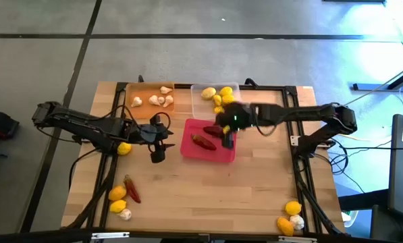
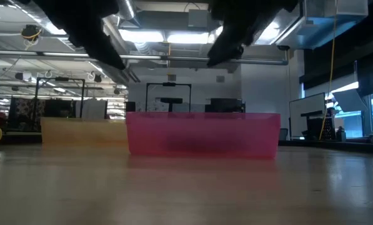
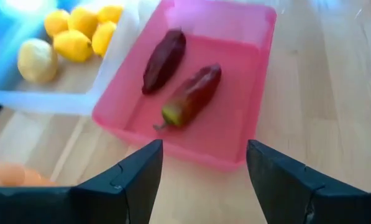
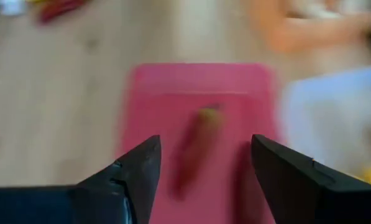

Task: Sort produce into baskets
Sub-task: Put the yellow lemon in the transparent bin

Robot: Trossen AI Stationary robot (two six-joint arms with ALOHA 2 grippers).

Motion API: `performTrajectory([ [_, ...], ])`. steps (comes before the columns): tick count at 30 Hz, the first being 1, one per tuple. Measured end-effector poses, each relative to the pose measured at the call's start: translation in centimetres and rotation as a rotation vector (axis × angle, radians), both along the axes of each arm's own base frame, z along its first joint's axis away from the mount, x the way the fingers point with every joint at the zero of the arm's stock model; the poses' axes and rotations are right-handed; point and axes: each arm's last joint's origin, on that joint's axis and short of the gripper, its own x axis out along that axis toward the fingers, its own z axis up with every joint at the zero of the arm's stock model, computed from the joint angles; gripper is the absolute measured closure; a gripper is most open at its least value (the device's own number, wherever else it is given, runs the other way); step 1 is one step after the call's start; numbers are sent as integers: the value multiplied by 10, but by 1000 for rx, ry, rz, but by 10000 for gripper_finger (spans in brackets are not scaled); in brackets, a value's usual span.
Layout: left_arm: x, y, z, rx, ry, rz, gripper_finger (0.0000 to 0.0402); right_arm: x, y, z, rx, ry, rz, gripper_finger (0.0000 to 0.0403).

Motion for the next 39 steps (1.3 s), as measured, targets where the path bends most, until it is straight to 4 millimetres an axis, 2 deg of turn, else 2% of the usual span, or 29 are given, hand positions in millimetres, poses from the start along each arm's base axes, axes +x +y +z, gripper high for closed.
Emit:
performTrajectory([
  [4,3,9,5,18,-42,48,174,1,46,-2,0,1,143,162],
  [7,2,16,14,10,-13,93,174,-1,73,-3,-41,-14,185,162],
  [13,-14,27,32,-67,164,243,174,-7,100,-3,-133,-17,189,162],
  [20,-38,33,11,-220,470,502,174,-8,103,-3,-174,-23,157,162],
  [23,-36,32,0,-265,587,541,174,-8,102,-3,-182,-24,152,162],
  [32,-26,30,-30,-210,928,541,174,-8,102,-4,-191,-18,148,162],
  [39,-20,28,-45,-233,1076,574,174,-10,101,-15,-192,-1,147,162],
])
